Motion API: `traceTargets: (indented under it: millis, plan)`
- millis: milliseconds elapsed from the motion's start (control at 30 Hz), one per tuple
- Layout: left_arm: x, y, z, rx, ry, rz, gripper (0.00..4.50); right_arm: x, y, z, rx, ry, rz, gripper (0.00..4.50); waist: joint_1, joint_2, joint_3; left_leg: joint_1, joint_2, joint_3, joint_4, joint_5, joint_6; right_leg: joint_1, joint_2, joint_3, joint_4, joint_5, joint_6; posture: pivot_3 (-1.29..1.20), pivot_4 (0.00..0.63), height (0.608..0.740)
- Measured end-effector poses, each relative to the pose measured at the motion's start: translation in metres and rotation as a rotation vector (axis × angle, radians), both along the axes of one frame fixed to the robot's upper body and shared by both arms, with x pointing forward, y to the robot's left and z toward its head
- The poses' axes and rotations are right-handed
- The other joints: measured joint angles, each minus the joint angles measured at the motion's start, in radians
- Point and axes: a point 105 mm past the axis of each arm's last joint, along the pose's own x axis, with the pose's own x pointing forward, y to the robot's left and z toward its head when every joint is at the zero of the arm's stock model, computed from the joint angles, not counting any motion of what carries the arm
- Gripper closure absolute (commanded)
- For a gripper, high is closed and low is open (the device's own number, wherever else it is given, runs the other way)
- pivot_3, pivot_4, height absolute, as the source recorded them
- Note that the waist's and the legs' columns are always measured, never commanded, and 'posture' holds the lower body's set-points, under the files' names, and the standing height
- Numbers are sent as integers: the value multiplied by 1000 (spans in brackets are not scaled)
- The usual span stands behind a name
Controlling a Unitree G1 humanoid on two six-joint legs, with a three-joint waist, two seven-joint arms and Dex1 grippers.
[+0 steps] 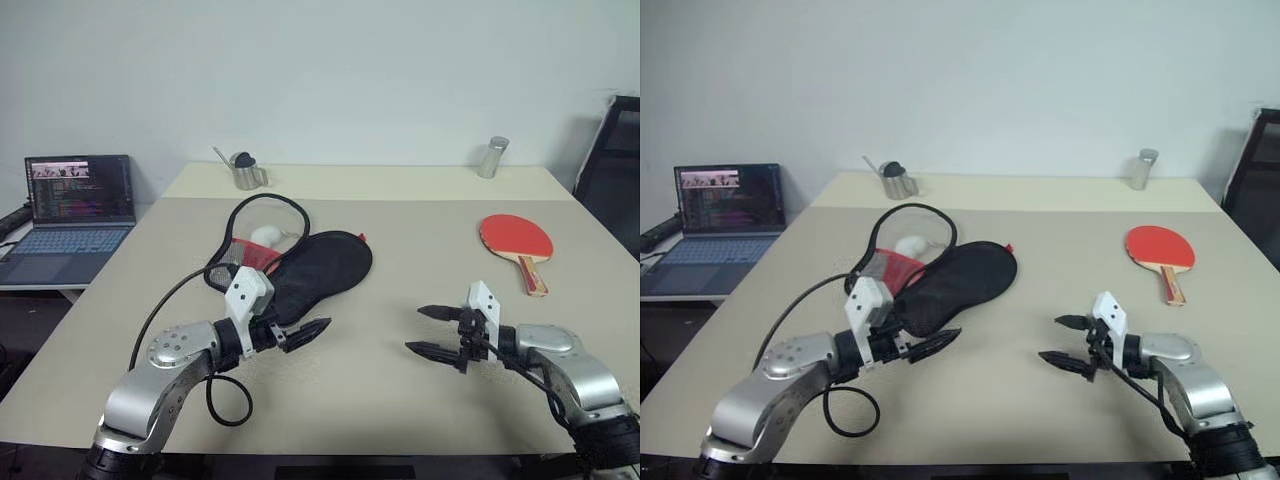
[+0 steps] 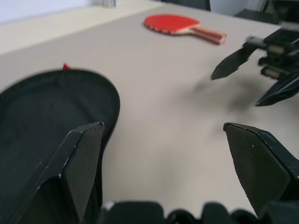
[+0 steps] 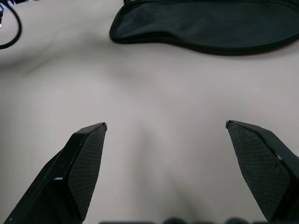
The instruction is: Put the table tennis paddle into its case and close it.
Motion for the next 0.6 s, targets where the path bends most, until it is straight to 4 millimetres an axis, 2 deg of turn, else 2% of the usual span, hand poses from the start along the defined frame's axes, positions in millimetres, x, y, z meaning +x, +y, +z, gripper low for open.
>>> traceTargets:
  millis: [100, 200, 367, 533, 600]
  plan:
    - [2, 0, -3, -1, -5, -3, 0, -1, -3, 2, -6, 3, -6, 18, 1, 0, 0, 1, 0, 0, 0, 0, 0, 1, 0, 0, 0, 0, 0, 0, 150, 740]
    - [1, -4, -15, 11, 6, -34, 0, 1, -13, 8, 49, 24, -78, 18, 4, 0, 0, 0, 0, 0, 0, 0, 0, 0, 0, 0, 0, 0, 0, 0, 150, 740]
    - [-3, -3, -24, -5, 23, -67, 0, -7, -7, 22, 79, 21, -65, 18, 2, -1, 0, 0, 0, -1, 0, 0, 0, 0, 0, 0, 0, 0, 0, 0, 150, 740]
    - [-4, 5, -23, -22, 9, -59, 0, -11, -9, 19, 60, 37, -66, 18, 6, -1, 1, 0, 0, -1, 0, 0, 0, 0, 0, 0, 0, 0, 0, 0, 150, 740]
    - [-6, 13, -24, -10, 9, -47, 0, -13, -5, 17, 56, 42, -49, 18, 2, -1, 1, 1, 0, -1, 0, 0, 0, 0, 0, 0, 0, 0, 0, 0, 150, 740]
